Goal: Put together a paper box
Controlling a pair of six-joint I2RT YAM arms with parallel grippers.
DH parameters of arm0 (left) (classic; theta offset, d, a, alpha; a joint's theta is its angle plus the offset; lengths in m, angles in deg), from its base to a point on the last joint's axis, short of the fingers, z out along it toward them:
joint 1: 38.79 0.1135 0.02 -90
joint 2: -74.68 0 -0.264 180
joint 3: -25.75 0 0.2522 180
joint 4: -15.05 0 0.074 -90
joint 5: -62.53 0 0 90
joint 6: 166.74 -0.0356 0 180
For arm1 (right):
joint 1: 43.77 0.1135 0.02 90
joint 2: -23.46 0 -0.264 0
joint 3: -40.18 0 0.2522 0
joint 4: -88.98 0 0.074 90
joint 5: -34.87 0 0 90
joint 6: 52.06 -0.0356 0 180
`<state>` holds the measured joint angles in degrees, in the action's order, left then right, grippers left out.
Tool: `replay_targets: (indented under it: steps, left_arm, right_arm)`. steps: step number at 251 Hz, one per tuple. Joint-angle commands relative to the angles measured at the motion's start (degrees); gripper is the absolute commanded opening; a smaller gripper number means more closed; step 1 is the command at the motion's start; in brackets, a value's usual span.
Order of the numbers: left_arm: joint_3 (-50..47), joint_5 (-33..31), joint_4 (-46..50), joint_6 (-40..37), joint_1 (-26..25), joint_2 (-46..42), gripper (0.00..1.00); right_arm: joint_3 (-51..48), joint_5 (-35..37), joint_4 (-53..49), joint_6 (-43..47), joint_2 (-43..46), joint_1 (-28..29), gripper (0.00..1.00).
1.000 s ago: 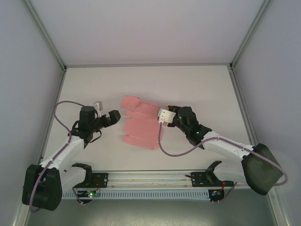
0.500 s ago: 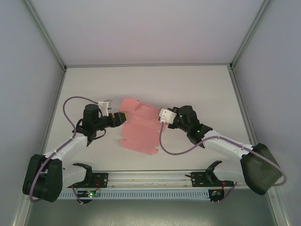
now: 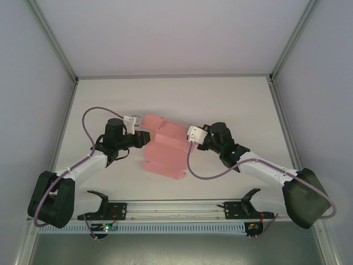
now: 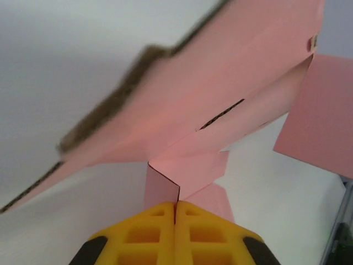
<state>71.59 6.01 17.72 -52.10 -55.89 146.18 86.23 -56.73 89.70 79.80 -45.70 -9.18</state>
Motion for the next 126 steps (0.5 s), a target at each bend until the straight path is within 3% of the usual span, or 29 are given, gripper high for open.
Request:
replay_targets:
  steps: [1,48,98,126]
  left_arm:
    - [3.30,-6.55,2.53,-2.06,-3.53,1.73,0.00]
    - [8.51,-24.24,7.67,-4.25,-12.68,3.39,0.00]
    - [14.87,-32.54,11.63,-3.42,-18.35,10.69,0.00]
    - [18.86,-33.20,14.85,-4.69,-20.22,15.57,0.00]
  right_arm:
    - [1.88,-2.96,0.30,-1.74,0.41,-0.05,0.00]
    - [1.51,0.96,0.29,-0.21,0.59,2.27,0.00]
    - [1.54,4.39,0.10,2.12,-0.28,5.29,0.00]
    - [1.72,8.17,-0.16,3.69,-1.64,6.62,0.00]
